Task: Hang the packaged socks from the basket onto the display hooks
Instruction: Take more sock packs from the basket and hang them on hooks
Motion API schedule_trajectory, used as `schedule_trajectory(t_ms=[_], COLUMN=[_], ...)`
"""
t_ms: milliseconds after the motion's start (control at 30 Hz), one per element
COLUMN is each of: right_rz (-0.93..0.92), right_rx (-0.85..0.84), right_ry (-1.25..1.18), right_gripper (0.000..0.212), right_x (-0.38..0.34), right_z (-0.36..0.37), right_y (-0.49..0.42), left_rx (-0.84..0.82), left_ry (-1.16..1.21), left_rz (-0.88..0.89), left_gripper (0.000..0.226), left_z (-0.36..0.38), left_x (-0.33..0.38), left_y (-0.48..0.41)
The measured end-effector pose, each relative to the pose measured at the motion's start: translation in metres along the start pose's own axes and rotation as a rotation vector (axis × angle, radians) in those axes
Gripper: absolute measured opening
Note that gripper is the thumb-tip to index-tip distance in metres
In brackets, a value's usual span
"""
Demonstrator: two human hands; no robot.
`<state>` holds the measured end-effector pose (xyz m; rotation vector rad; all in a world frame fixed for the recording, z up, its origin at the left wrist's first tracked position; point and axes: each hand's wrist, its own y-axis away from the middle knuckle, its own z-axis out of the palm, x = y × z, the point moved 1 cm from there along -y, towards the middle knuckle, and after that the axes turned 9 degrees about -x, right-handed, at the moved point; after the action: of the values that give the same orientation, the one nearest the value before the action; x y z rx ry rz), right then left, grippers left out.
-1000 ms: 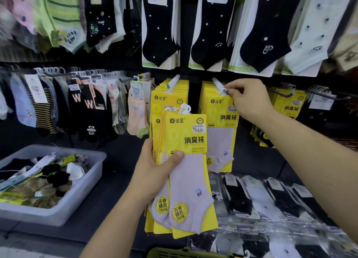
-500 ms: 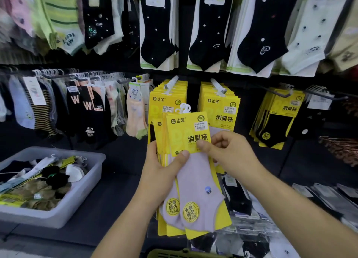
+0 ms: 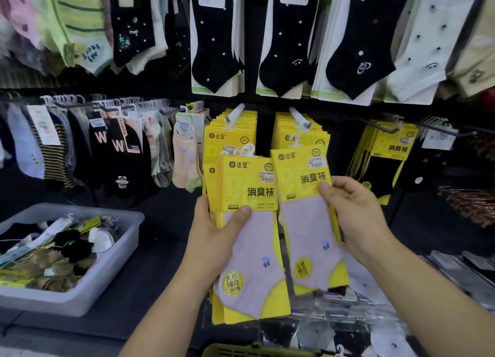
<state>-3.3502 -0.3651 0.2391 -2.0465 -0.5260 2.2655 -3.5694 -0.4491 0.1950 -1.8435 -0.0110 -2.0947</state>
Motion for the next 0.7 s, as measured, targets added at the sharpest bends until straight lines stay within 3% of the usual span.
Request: schedule_trajectory(t_ms=[167,500,700], right_rz=[-0.066,-0.062,0.000], right_rx=[0.203,0.197,0.305], right_ry=[0.056,0.158,0.313], right_gripper=[0.005,0.005,0.026], right_x=[0.000,0.008,0.015], right_z=[-0.019,-0.006,0.001], right_y=[-0.019,-0.048,-0.037], left_rx=[0.031,0.002,-0.012], left_ry=[0.010,-0.025,-0.014], left_rz=[0.011,0.015,0.005], left_gripper=[0.056,0.052,0.051], left_z=[-0.005,-0.002,0.000], left_x=[0.003,0.000,-0.003], left_y=[-0.001,0.000,0.000])
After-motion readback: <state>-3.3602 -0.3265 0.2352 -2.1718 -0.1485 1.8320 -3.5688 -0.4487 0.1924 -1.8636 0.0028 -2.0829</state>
